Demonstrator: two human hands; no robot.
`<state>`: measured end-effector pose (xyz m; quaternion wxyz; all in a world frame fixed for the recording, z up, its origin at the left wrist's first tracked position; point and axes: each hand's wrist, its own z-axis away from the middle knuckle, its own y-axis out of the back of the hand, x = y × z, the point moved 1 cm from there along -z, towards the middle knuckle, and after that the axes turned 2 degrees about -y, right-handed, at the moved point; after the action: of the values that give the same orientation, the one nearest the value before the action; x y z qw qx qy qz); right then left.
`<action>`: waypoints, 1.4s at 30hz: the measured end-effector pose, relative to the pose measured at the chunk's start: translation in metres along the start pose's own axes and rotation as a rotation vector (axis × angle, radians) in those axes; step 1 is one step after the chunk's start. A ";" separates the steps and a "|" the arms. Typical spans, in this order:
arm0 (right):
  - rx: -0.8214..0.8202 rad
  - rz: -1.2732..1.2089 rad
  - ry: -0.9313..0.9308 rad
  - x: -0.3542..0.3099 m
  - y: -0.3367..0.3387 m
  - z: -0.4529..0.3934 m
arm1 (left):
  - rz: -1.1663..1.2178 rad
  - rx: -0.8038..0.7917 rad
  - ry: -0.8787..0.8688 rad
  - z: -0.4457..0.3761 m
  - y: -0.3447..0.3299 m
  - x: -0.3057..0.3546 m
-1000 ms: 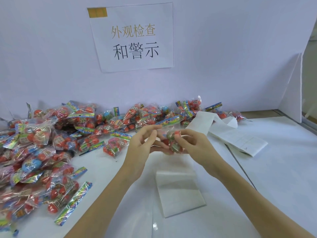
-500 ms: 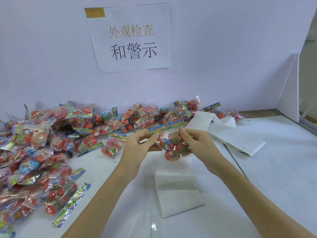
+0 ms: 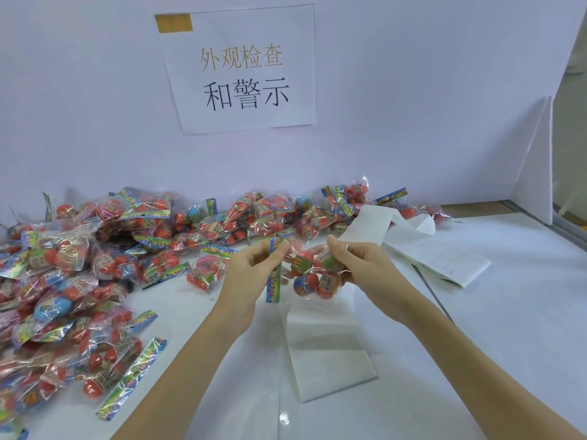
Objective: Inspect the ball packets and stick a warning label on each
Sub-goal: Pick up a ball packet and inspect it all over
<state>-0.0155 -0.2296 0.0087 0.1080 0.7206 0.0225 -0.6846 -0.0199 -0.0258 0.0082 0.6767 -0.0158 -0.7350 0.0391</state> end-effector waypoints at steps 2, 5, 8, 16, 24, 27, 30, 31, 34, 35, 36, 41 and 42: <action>0.008 -0.019 -0.007 0.000 0.000 0.001 | 0.013 0.023 -0.011 -0.001 0.002 0.000; 0.024 -0.076 -0.005 0.000 -0.001 0.002 | 0.055 0.029 -0.007 0.000 0.000 0.001; 0.015 -0.089 -0.010 -0.002 -0.003 0.002 | 0.057 0.058 -0.031 0.001 -0.003 -0.001; -0.073 -0.118 -0.015 0.004 -0.005 0.002 | 0.225 0.022 -0.023 0.001 0.001 0.003; -0.021 -0.251 0.012 0.002 0.000 0.001 | 0.121 -0.109 -0.100 -0.002 -0.003 -0.006; -0.015 -0.253 0.031 0.002 0.001 0.001 | 0.168 -0.133 -0.057 -0.005 0.001 -0.006; -0.028 -0.258 0.041 -0.001 0.006 0.001 | 0.218 -0.151 0.014 -0.007 0.003 -0.004; -0.032 -0.252 0.047 -0.002 0.008 0.001 | 0.253 -0.155 0.034 -0.008 0.003 -0.003; -0.018 -0.221 0.068 -0.003 0.010 0.000 | 0.278 -0.162 0.034 -0.010 0.007 -0.001; -0.011 -0.221 0.072 -0.003 0.009 0.000 | 0.237 -0.152 0.015 -0.010 0.008 -0.002; -0.003 -0.225 0.075 -0.002 0.009 -0.001 | 0.174 -0.123 -0.003 -0.010 0.009 -0.002; -0.013 -0.190 0.062 0.004 0.011 -0.003 | -0.204 0.103 -0.143 -0.010 0.011 -0.005; -0.016 -0.168 0.065 0.004 0.010 -0.003 | -0.296 0.160 -0.248 -0.009 0.010 -0.006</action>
<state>-0.0104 -0.2398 0.0059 0.0554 0.7371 0.0918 -0.6672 -0.0107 -0.0158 0.0026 0.5784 0.1509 -0.8017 -0.0009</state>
